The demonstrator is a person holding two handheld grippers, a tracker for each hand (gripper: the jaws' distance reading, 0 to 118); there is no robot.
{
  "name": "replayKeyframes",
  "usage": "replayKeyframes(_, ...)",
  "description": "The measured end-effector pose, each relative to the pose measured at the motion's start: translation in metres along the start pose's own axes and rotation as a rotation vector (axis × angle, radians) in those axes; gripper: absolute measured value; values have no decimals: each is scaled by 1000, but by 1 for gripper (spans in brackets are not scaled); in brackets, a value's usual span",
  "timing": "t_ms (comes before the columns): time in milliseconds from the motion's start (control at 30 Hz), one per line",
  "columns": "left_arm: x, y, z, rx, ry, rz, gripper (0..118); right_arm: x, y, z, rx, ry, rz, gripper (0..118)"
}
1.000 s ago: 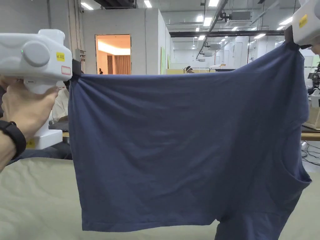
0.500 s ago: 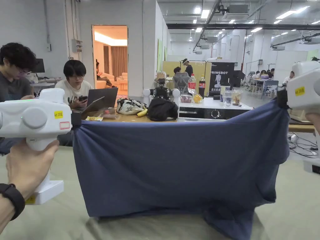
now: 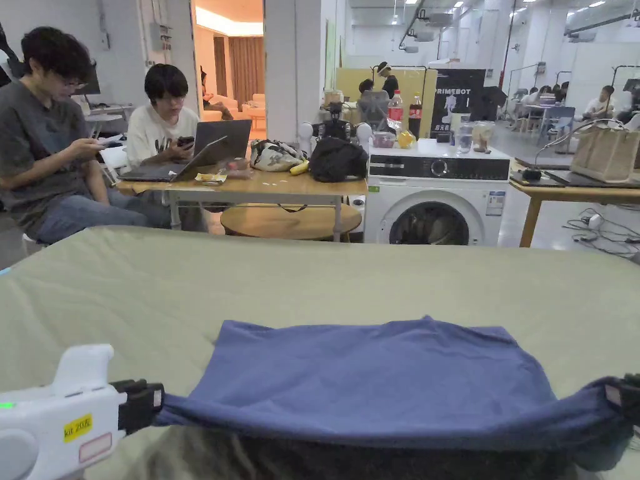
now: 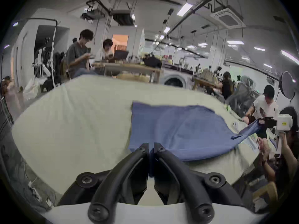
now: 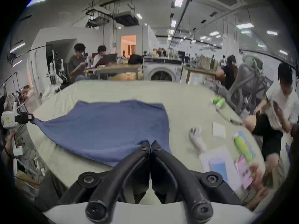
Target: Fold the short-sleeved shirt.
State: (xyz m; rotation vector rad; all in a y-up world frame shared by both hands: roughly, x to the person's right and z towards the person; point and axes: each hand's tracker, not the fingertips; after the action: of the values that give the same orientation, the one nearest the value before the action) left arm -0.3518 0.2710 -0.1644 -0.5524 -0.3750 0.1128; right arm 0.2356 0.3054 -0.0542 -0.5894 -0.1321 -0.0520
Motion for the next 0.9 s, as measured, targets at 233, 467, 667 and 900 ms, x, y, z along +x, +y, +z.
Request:
replayKeyframes(233, -25, -59, -18, -158, 7, 19, 0, 4, -82, -20, -153, 17, -68, 0)
replayKeyframes(467, -20, -43, -9, -68, 29, -15, 87, 8, -82, -8, -1, -5, -33, 71)
replayKeyframes(667, 44, 11, 9, 154, 24, -136, 87, -23, -33, 1, 214, 33, -56, 71)
replayKeyframes(900, 97, 22, 20, 254, -56, -238, 16, -74, -24, -6, 237, 19, 40, 8)
